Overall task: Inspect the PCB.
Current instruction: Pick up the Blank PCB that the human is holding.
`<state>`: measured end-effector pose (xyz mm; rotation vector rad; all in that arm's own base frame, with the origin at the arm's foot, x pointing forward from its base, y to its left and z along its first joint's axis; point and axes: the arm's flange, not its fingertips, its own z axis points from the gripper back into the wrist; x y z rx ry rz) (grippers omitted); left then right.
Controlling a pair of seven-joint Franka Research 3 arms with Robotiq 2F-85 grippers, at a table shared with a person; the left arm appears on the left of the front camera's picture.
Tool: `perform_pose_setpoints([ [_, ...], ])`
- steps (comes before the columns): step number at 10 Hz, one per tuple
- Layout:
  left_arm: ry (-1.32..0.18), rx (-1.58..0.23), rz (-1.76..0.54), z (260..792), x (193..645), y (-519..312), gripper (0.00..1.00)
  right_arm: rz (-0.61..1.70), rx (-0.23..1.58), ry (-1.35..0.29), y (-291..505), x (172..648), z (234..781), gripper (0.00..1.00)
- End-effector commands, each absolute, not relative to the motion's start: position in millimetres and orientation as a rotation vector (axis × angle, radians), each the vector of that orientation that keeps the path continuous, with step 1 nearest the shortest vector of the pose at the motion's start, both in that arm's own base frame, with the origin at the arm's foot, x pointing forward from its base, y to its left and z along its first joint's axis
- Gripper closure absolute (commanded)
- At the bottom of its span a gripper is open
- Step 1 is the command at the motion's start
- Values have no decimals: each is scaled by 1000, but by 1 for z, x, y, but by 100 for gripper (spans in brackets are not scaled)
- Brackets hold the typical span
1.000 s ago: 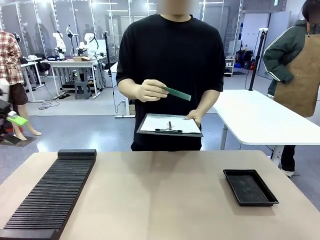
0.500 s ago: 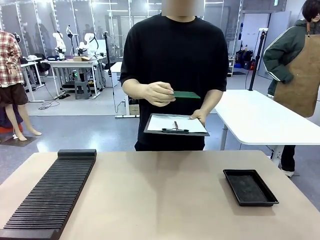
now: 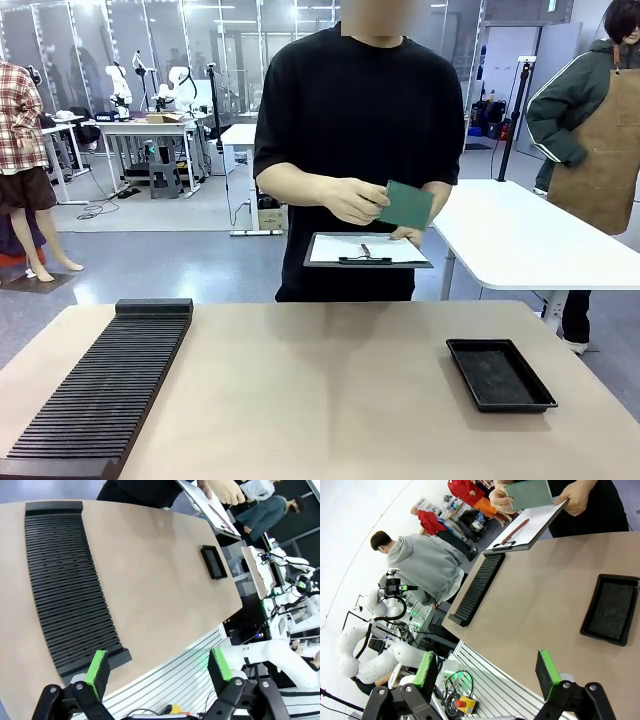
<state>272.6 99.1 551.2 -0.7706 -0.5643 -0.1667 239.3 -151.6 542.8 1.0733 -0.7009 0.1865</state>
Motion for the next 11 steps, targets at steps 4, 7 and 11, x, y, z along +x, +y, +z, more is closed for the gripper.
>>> perform_pose_setpoints([
  [4,-549,-761,-161,558,271,100,0,202,1078,-722,-153,239,544,0],
  [7,-549,-761,-161,558,271,100,0,202,1078,-722,-153,239,544,0],
  [11,-549,-761,-161,558,271,100,0,202,1078,-722,-153,239,544,0],
])
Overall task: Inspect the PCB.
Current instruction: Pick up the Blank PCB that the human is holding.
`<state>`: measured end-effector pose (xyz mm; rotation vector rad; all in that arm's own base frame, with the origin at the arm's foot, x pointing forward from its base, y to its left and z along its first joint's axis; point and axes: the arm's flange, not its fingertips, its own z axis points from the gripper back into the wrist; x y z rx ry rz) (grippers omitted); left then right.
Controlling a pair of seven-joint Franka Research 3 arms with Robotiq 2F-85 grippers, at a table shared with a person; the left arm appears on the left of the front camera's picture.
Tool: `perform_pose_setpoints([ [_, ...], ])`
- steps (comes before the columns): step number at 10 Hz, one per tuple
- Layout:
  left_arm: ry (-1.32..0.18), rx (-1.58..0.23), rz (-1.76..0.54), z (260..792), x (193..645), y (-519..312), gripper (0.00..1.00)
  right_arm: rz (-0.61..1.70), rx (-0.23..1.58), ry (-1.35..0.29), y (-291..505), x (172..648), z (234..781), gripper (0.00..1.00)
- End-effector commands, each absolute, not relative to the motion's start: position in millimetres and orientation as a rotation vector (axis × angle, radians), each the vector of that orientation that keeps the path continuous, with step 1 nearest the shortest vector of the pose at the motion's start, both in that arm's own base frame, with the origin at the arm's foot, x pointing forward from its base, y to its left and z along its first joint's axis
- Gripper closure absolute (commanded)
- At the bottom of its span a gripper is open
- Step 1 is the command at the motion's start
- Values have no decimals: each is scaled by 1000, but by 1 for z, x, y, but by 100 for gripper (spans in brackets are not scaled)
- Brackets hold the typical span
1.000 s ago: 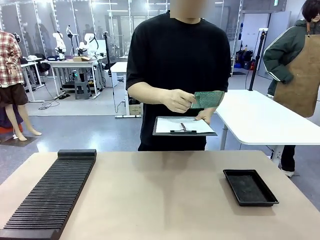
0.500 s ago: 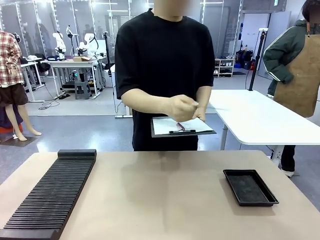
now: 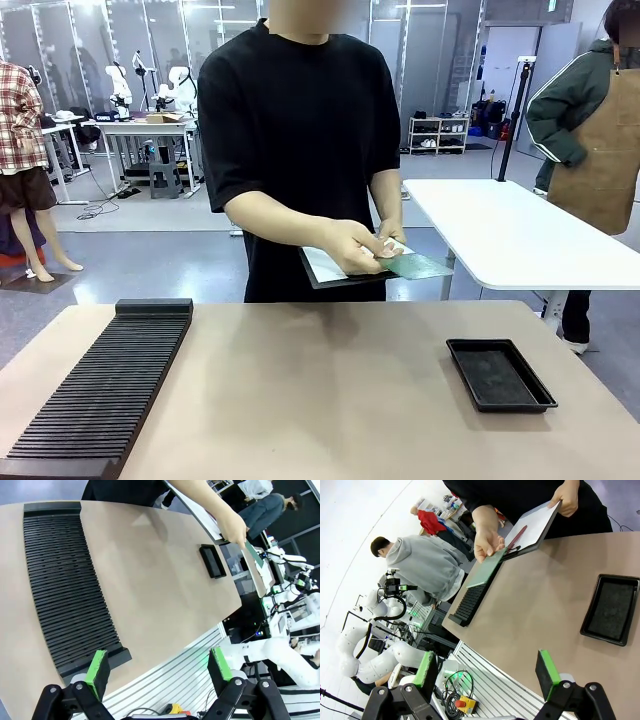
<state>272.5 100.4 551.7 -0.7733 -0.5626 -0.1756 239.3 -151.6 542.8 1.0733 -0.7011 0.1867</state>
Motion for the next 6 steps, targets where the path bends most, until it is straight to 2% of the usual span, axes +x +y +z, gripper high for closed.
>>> perform_pose_setpoints([
  [1,-549,-761,-161,558,271,100,0,202,1078,-722,-153,239,544,0],
  [4,-549,-761,-161,558,271,100,0,187,1073,-701,-152,239,543,0],
  [6,-549,-761,-161,558,271,100,0,70,1272,-579,-133,261,546,0],
])
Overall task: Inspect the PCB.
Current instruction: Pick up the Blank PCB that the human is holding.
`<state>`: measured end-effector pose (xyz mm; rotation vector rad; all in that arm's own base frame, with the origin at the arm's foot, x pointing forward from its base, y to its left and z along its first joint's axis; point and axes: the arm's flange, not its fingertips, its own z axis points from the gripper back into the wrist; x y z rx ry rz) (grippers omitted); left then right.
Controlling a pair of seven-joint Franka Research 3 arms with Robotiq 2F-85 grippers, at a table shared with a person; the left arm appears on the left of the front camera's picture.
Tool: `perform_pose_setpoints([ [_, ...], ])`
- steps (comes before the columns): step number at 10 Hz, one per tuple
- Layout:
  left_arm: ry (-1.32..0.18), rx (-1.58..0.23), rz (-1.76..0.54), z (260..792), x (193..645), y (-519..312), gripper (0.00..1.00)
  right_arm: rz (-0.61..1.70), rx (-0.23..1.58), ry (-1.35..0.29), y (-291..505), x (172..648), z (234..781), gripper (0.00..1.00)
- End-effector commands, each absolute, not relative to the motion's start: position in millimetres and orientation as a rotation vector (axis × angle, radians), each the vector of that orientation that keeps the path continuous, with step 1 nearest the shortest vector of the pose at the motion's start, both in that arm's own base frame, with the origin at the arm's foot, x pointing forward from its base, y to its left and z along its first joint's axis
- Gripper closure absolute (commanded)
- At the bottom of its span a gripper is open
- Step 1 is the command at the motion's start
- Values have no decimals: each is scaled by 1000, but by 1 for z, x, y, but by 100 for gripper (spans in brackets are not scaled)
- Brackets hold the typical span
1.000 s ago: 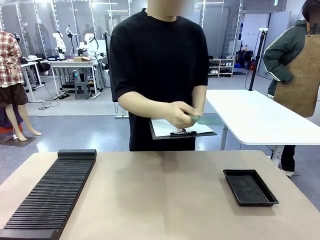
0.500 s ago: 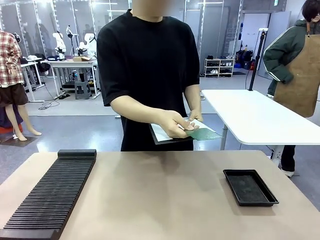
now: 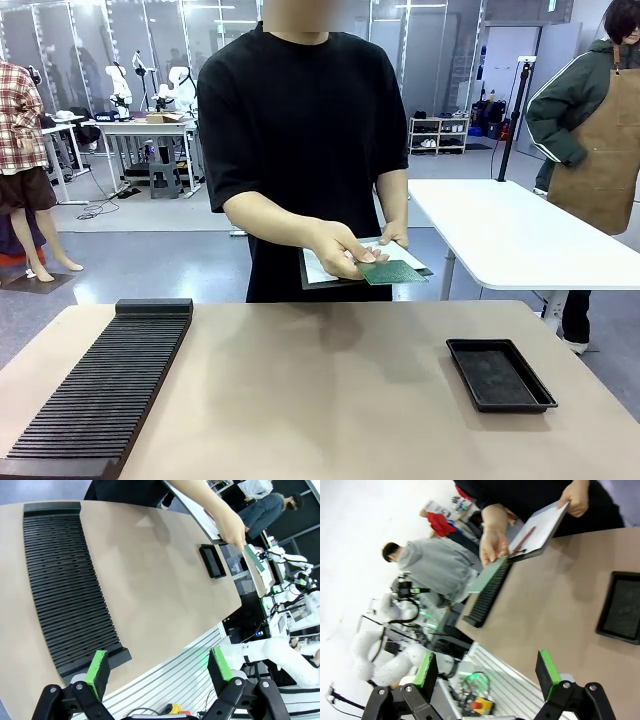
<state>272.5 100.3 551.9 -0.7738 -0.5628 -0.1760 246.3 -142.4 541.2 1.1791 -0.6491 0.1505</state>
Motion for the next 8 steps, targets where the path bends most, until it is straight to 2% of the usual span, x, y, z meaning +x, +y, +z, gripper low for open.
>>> perform_pose_setpoints([
  [1,-549,-761,-161,558,271,100,0,23,1379,-484,-119,274,540,0],
  [5,-549,-761,-161,558,271,100,0,-133,1571,-279,-76,330,500,0],
  [8,-549,-761,-161,558,271,100,0,-191,1590,-126,-37,364,458,0],
])
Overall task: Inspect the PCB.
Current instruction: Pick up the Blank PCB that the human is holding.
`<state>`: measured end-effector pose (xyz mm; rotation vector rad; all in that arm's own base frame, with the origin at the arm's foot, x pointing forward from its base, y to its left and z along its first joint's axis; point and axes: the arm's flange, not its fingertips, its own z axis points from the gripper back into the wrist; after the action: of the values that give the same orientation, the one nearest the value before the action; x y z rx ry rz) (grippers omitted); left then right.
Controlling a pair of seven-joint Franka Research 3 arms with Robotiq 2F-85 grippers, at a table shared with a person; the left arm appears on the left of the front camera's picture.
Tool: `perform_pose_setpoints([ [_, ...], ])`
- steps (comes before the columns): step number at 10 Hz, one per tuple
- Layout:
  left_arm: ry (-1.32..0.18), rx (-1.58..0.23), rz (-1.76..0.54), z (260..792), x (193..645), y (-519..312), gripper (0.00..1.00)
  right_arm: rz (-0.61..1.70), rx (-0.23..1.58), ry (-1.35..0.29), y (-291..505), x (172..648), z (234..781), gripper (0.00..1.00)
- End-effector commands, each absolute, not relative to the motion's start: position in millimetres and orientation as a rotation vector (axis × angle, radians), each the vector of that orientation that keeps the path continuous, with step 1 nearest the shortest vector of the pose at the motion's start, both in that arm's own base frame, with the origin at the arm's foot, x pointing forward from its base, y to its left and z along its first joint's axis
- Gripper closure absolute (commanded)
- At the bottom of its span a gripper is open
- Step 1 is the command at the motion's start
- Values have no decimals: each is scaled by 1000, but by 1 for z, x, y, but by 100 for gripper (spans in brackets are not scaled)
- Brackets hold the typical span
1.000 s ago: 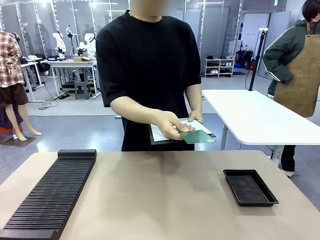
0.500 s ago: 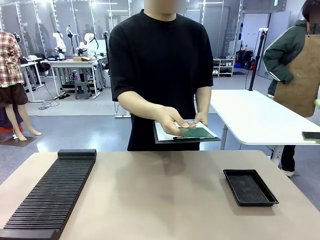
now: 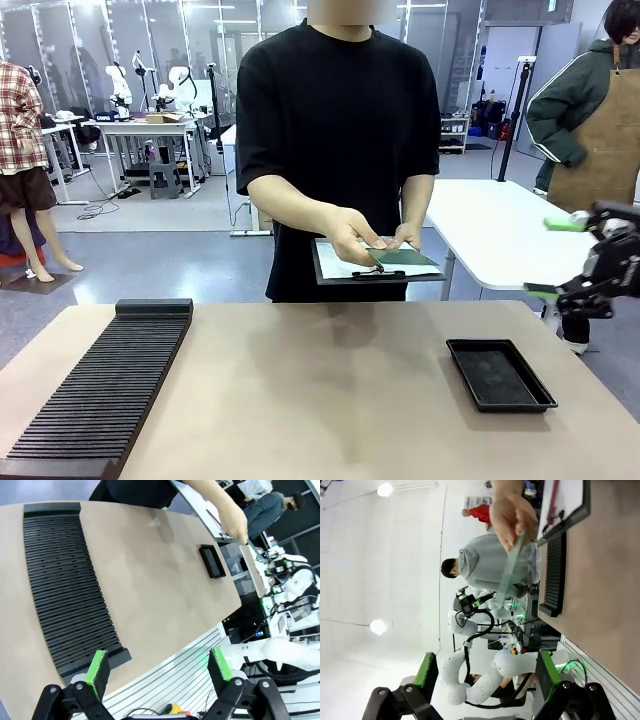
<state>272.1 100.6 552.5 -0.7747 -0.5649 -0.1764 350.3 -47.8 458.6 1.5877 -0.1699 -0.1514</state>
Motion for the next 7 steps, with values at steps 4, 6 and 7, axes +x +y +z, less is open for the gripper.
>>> perform_pose_setpoints([
  [4,-549,-761,-161,558,271,100,0,-178,1619,-32,5,381,449,0],
  [6,-549,-761,-161,558,271,100,0,-185,1628,0,25,388,449,0],
  [7,-549,-761,-161,558,271,100,0,-183,1636,11,33,395,450,0],
])
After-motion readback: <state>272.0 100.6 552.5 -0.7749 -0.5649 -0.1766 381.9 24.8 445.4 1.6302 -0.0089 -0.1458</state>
